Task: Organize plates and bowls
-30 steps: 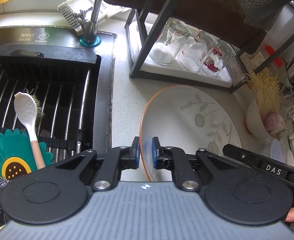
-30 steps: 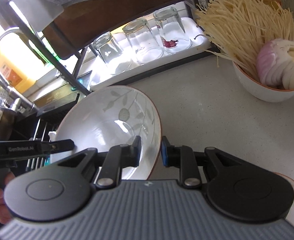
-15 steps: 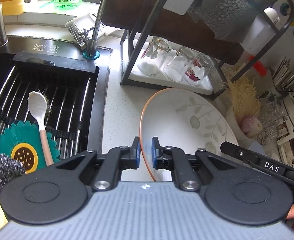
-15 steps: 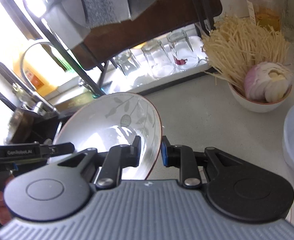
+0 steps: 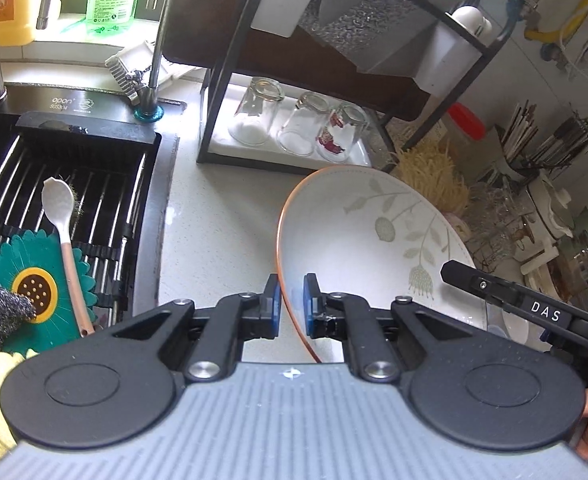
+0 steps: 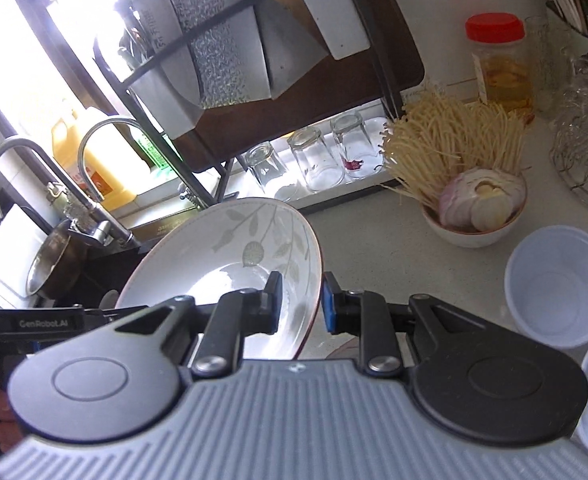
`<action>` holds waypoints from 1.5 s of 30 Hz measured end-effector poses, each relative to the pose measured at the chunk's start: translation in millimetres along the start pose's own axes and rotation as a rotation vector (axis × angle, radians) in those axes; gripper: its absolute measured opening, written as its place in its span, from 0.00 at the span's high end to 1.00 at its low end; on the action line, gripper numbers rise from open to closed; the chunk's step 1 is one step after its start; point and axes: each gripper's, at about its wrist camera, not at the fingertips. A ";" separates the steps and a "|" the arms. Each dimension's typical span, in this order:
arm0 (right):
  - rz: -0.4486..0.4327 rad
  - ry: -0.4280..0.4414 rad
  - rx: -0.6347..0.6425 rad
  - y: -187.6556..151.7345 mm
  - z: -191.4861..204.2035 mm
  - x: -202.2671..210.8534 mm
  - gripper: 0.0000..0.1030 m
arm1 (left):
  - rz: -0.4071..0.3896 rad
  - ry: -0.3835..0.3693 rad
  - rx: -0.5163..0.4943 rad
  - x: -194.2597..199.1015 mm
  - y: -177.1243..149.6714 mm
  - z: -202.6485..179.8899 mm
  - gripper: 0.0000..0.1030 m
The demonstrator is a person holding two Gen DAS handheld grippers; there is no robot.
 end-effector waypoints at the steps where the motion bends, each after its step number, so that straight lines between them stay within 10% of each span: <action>1: -0.002 0.001 0.000 -0.9 -1.6 2.9 0.77 | -0.002 -0.002 0.003 0.8 -1.8 -2.1 0.87; 45: 0.051 -0.206 -0.008 -83.7 -79.2 38.1 0.77 | 0.160 0.002 -0.090 -75.1 -80.8 -69.7 0.87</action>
Point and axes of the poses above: each gripper's, at about its wrist camera, not at the fingertips, and x roughly against the way its jaws point, z to its left, y to its top, and after that the axes turned 1 degree about -y, right-handed
